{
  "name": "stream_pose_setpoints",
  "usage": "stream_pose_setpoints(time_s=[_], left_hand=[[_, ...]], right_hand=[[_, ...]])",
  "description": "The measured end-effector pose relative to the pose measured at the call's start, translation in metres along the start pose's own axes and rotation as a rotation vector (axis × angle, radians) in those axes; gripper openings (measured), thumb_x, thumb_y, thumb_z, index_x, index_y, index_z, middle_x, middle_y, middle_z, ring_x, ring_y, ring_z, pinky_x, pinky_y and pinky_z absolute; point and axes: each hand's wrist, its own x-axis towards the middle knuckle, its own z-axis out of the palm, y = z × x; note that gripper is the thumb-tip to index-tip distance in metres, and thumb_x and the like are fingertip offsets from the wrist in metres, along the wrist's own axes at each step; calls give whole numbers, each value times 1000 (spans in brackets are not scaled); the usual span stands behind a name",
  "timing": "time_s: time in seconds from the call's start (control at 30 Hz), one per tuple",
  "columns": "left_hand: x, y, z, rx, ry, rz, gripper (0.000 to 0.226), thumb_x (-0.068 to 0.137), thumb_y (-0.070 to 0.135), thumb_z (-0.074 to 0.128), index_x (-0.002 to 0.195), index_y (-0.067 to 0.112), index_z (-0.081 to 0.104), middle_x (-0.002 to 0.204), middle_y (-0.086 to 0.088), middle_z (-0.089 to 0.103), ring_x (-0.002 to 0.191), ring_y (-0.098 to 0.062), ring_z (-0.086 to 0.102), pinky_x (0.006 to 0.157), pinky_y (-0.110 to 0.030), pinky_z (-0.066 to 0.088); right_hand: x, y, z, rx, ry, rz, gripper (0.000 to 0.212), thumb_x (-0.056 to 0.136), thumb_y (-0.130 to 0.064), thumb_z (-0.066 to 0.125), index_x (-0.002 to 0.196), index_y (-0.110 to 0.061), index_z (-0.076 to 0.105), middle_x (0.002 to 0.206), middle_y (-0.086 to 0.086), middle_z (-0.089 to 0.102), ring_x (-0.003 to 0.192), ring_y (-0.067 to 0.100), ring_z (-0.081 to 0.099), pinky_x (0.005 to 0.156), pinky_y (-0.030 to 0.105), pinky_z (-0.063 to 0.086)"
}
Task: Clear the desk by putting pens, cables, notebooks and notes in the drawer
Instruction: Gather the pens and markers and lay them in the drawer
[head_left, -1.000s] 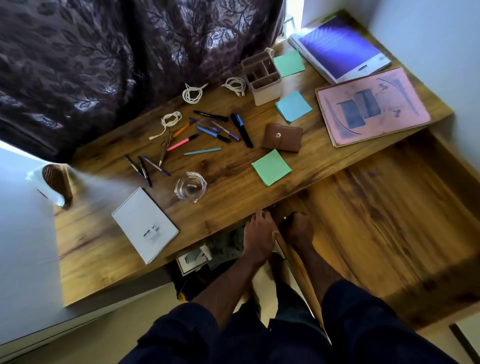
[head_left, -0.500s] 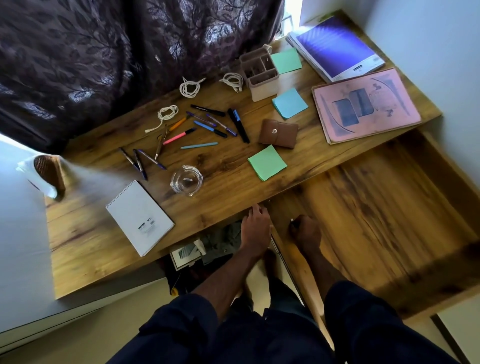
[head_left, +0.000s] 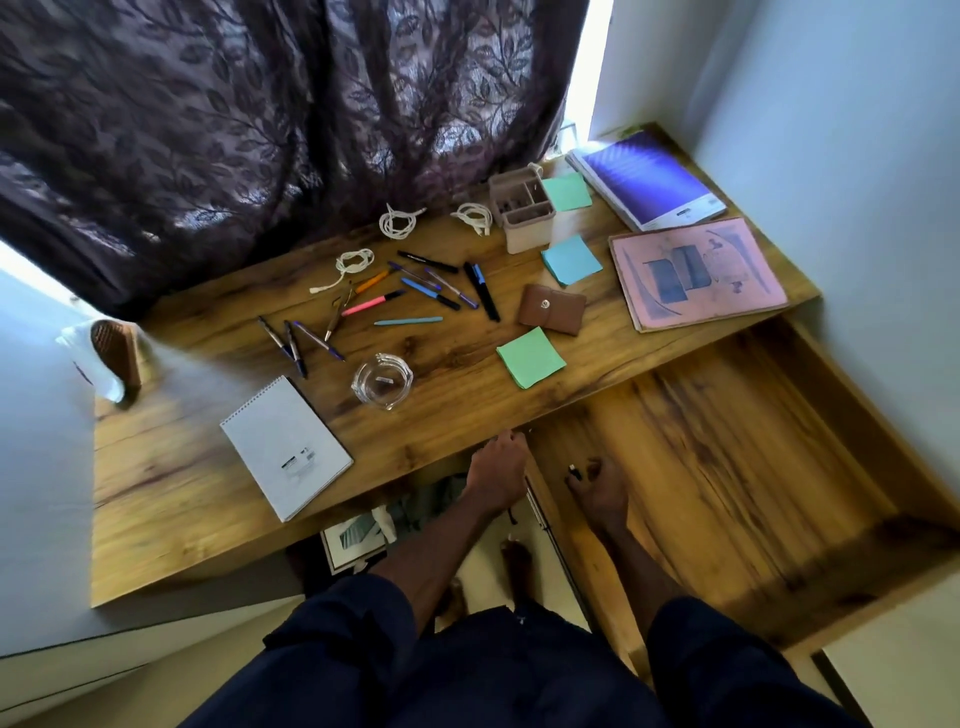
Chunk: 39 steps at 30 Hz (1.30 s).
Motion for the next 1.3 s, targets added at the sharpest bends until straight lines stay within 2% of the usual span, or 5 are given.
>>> stream_pose_setpoints(time_s=[0.53, 0.7, 0.87, 1.13, 1.3], left_hand=[[-49, -91, -73, -231, 334, -191, 16, 91, 25, 56, 105, 18, 52, 110, -5, 60, 101, -28, 60, 78, -41, 49], [-68, -128, -73, -193, 447, -190, 40, 102, 39, 37, 125, 10, 53, 118, -12, 62, 106, -33, 63, 83, -43, 51], [-85, -147, -71, -203, 538, -149, 42, 101, 34, 39, 114, 0, 61, 97, -19, 68, 78, -36, 68, 62, -38, 53], [-90, -153, -78, -241, 421, -140, 38, 105, 23, 45, 135, 0, 47, 134, -18, 55, 117, -32, 58, 81, -20, 42], [-72, -158, -85, -263, 413, -153, 35, 99, 17, 55, 129, 0, 48, 130, -19, 56, 114, -34, 60, 88, -40, 53]], right_hand=[[-55, -186, 49, 115, 50, -448, 31, 79, -11, 71, 109, -11, 64, 96, 3, 62, 86, 17, 58, 72, 27, 47], [-75, -208, 67, 90, 4, -476, 32, 82, -13, 70, 113, -12, 63, 102, 0, 61, 88, 14, 59, 72, 23, 49], [-94, -210, 83, 89, 16, -445, 34, 81, -11, 70, 114, -11, 63, 105, 3, 62, 89, 13, 60, 78, 31, 56], [-100, -212, 87, 47, 31, -410, 35, 81, -12, 71, 114, -16, 61, 105, 1, 61, 89, 13, 59, 79, 34, 57], [-88, -222, 87, 29, 8, -396, 37, 81, -13, 73, 116, -19, 60, 107, -1, 61, 94, 13, 60, 79, 31, 58]])
